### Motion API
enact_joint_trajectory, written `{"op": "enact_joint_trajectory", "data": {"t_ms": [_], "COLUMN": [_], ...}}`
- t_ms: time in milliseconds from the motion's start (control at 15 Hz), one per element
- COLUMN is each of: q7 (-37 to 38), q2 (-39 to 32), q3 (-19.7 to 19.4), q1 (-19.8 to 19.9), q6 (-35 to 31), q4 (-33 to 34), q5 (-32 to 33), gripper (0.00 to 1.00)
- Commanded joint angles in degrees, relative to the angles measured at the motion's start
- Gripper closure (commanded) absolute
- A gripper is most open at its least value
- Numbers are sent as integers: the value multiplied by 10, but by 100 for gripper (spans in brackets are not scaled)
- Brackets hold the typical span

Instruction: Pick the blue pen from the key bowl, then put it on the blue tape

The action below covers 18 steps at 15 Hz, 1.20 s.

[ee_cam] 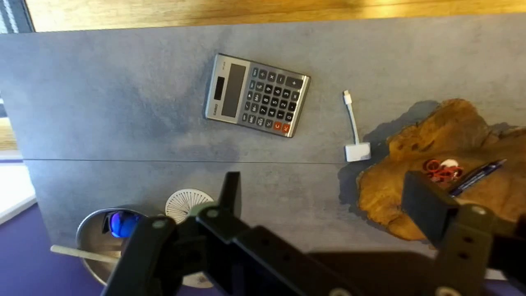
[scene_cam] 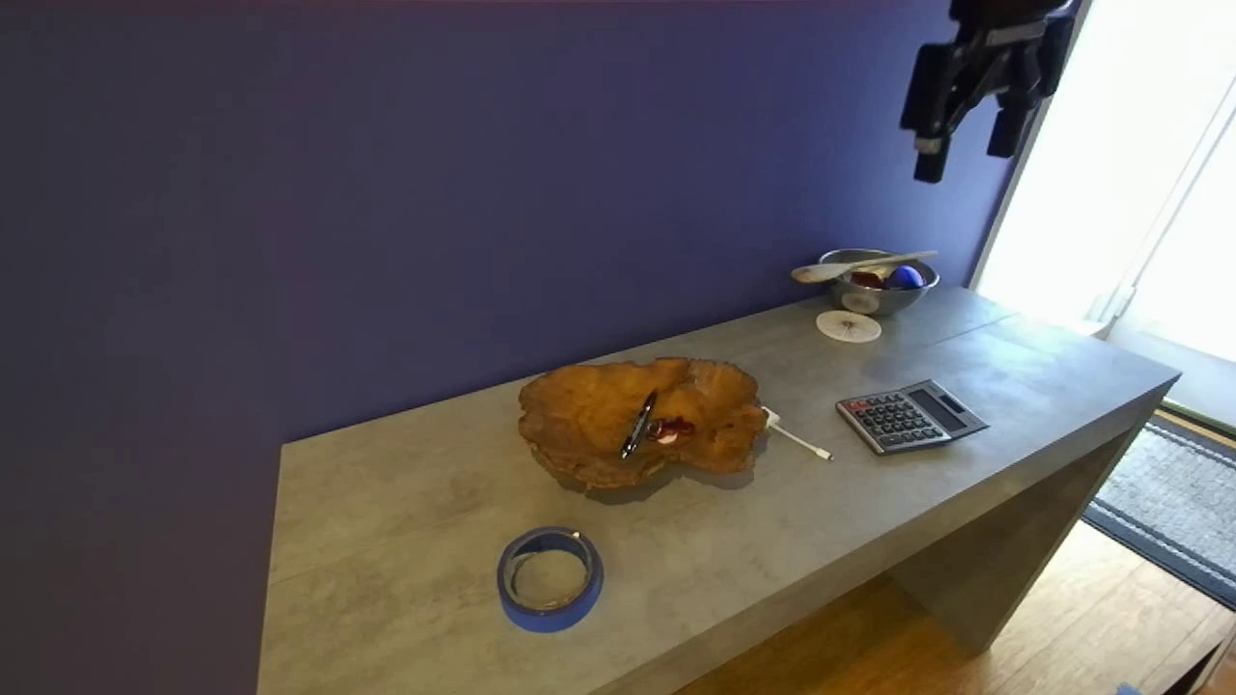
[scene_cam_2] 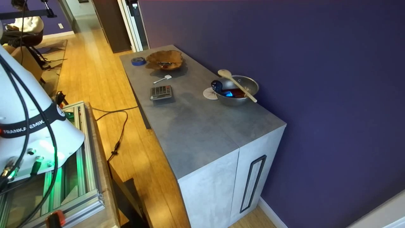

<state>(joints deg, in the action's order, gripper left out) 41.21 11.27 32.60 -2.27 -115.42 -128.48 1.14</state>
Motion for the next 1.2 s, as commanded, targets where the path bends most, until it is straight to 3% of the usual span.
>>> {"op": "enact_joint_trajectory", "data": {"t_ms": [0,67,133,333,400,533,800,933,1133], "q7": [132,142,148,132,119,119,117,174,226], "q2": [-144,-178,-211,-310,-231,-261,-244,-243,-325], "q3": [61,68,15,-30,-53,-81,-88,-104,-132], "q1": [13,6,-57,-132,-138,-169,-170,-179,-212], "q6": [11,20,20,30,1,-2,0,-92,-209], "q4": [94,113,126,195,127,141,140,113,151], "q5": [87,87,87,47,47,46,49,35,41], "gripper": [0,0,0,0,0,0,0,0,0]}}
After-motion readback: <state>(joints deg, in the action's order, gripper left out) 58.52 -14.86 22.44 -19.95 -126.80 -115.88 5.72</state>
